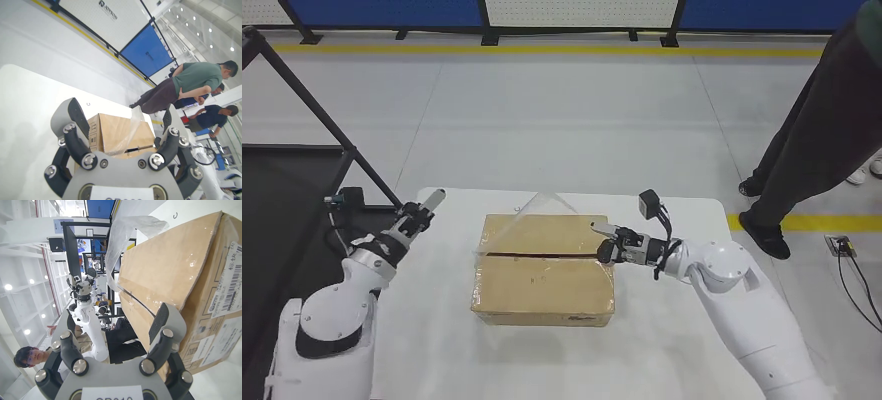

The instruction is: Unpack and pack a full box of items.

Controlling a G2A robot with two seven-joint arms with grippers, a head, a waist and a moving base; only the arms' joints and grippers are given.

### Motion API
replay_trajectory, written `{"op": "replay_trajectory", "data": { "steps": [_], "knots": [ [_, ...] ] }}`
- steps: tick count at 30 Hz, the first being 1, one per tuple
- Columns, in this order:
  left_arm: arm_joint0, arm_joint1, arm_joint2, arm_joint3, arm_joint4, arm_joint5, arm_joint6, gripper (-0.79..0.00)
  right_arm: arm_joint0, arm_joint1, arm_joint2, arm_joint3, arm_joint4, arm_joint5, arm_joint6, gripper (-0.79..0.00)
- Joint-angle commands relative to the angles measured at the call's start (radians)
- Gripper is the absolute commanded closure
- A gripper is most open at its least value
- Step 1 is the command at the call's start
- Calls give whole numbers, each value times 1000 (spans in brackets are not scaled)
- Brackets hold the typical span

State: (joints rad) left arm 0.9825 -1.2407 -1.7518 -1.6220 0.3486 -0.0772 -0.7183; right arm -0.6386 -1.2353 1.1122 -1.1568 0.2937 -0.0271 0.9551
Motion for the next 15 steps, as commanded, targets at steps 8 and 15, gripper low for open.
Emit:
{"op": "replay_trajectory", "data": {
  "steps": [8, 15],
  "knots": [
    [-95, 26, -18, 108, -50, -52, -266, -785, -17, 6, 8, -12, -22, -19, -5, -785],
    [-103, 22, 21, 126, -213, -4, -321, -785, -64, 18, 17, -96, -81, -5, -21, -785]
  ]
}}
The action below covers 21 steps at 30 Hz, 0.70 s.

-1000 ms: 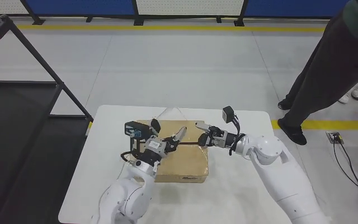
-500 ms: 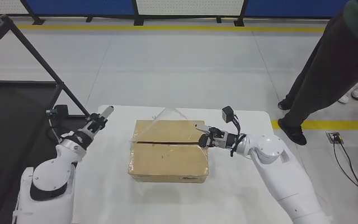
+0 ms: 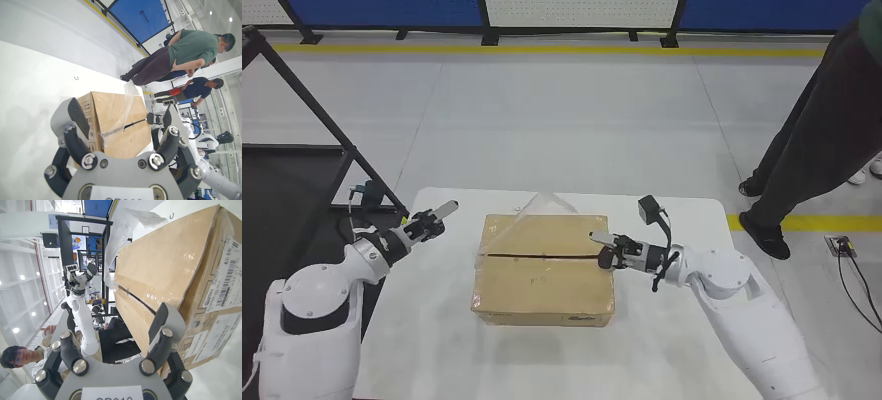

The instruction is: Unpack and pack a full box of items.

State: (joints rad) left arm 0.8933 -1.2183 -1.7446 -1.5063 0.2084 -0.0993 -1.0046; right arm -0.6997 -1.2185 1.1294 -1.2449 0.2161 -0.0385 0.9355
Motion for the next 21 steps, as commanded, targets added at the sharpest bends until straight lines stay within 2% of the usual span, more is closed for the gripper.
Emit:
{"op": "replay_trajectory", "data": {
  "steps": [1, 3, 8, 15, 21],
  "knots": [
    [-31, 0, 25, 22, -108, 32, -61, -785, -5, 1, 0, -12, -7, 10, -1, -785],
    [-68, 1, 54, 55, -160, 56, -114, -785, -5, 2, -1, -15, -9, 17, -1, -785],
    [-165, 0, 148, 166, -172, 98, -141, -785, -3, 3, -2, -15, -7, 19, 2, -785],
    [-280, -8, 269, 320, -106, 112, -62, -785, -7, 5, 4, -17, -3, 13, 5, -785],
    [-317, -18, 354, 374, -102, 114, -24, -785, -12, 7, 7, -15, 1, 5, 7, -785]
  ]
}}
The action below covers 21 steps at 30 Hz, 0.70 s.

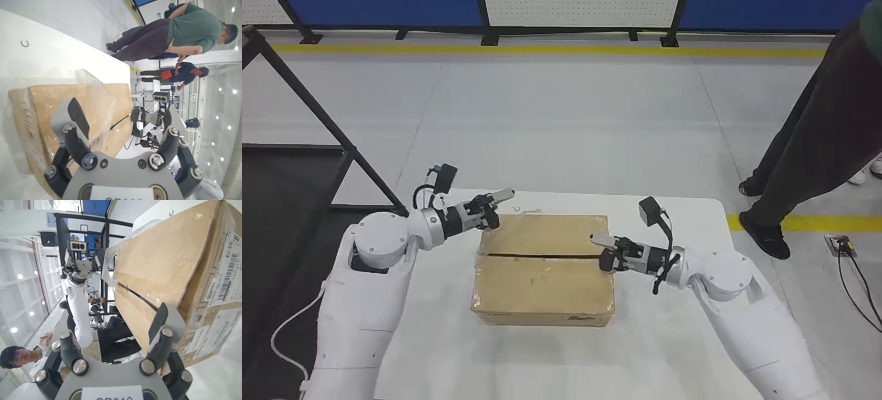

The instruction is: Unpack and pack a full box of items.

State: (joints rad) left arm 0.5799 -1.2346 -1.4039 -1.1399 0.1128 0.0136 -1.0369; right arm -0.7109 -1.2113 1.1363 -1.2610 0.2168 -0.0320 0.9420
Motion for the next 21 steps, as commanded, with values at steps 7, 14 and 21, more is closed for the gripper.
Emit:
{"op": "replay_trajectory", "data": {
  "steps": [7, 14, 21],
  "knots": [
    [-23, -15, 83, 35, -30, 4, 59, -785, -1, 1, -1, 7, 7, -8, 2, -785],
    [-2, -16, 95, -21, -75, -19, 105, -785, -5, 2, -3, 12, 9, -17, 2, -785],
    [33, -12, 110, -109, -75, 0, 122, -785, -12, 3, -4, 3, 9, -19, -2, -785]
  ]
}}
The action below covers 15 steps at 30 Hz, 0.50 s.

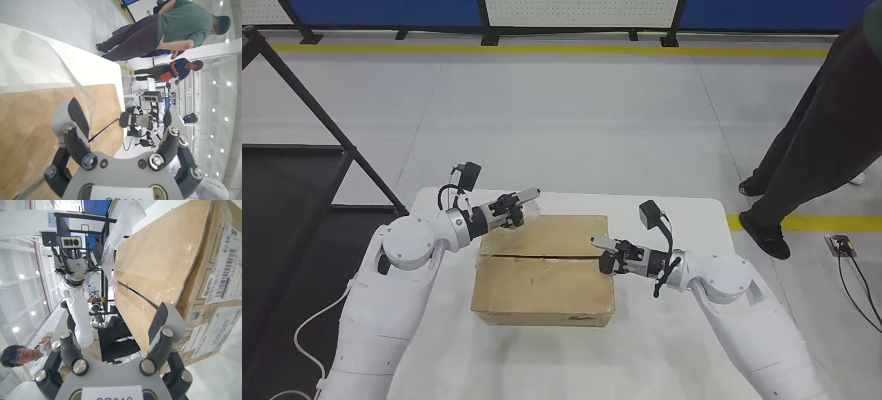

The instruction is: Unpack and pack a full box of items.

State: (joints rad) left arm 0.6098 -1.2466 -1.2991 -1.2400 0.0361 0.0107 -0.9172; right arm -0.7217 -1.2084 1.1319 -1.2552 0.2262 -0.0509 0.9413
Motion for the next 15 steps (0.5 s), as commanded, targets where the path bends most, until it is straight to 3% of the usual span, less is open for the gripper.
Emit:
{"op": "replay_trajectory", "data": {
  "steps": [1, 15],
  "knots": [
    [5, 0, 10, -15, 1, 5, 5, -785, -3, 0, 0, -4, 0, 0, -2, -785],
    [15, -2, 79, -51, 13, 1, 10, -785, -24, 6, 9, -26, -1, 4, -17, -785]
  ]
}}
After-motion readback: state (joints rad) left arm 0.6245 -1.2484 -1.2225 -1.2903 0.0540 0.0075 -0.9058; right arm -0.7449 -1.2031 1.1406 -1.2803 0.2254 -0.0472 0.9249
